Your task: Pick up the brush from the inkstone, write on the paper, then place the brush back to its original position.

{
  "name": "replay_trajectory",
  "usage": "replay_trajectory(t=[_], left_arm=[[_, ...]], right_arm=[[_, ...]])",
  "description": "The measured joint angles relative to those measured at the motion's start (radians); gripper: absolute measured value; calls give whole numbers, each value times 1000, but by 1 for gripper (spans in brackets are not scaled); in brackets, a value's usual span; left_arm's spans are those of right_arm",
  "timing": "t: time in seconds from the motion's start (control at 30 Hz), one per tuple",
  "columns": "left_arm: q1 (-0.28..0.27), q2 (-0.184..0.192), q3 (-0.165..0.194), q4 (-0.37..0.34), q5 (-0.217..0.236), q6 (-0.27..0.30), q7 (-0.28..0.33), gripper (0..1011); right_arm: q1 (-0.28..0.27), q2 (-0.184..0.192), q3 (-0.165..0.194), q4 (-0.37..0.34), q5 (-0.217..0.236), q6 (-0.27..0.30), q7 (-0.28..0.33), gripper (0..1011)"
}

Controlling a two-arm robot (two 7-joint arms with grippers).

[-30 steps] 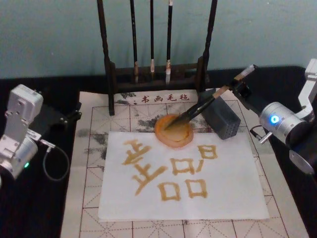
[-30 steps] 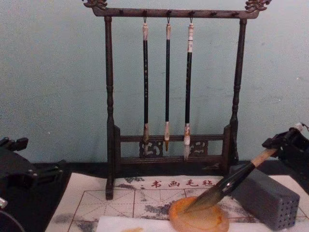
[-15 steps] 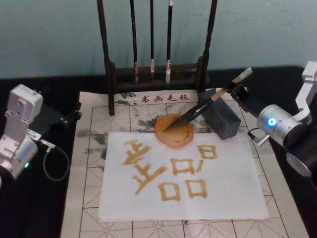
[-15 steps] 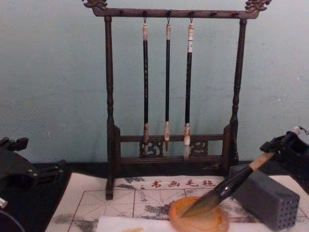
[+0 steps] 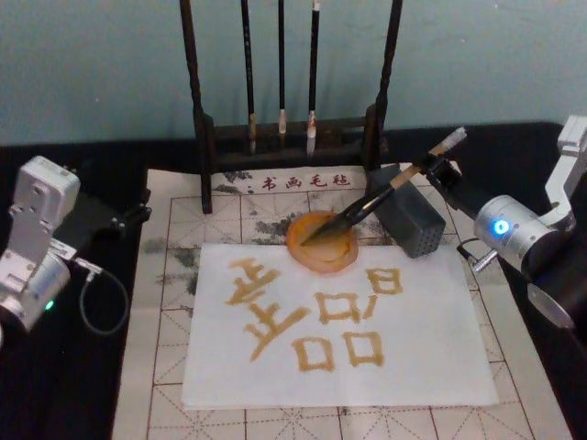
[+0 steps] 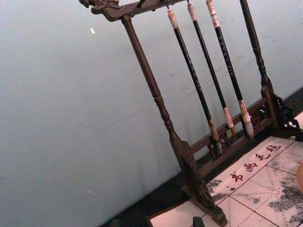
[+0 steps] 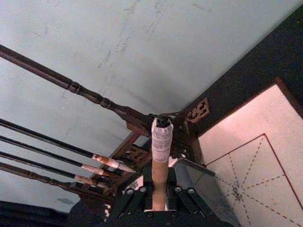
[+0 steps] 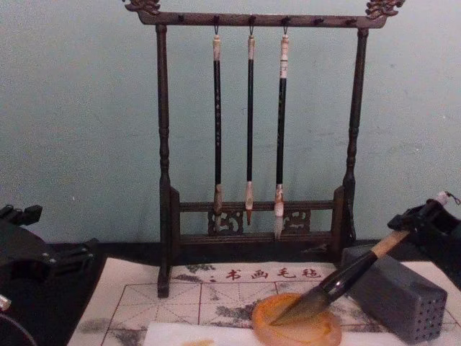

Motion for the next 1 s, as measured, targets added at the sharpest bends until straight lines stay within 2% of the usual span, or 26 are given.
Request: replay_trajectory(t=[0.57, 0.7, 0.73, 0.93, 1.0], left_arm=[[0, 0, 0, 0, 0, 0, 0, 1001], [0, 0, 0, 0, 0, 0, 0, 1001], [0, 0, 0, 0, 0, 0, 0, 1001], [0, 0, 0, 0, 0, 0, 0, 1001], [0, 0, 0, 0, 0, 0, 0, 1001]], right_arm=[[0, 0, 0, 0, 1, -1, -1, 188], [0, 0, 1, 0, 0, -1, 0, 264], [0, 0, 1, 0, 0, 0, 0, 316], [0, -1, 1, 0, 0, 0, 1, 469], [0, -1, 2, 0, 0, 1, 1, 550]])
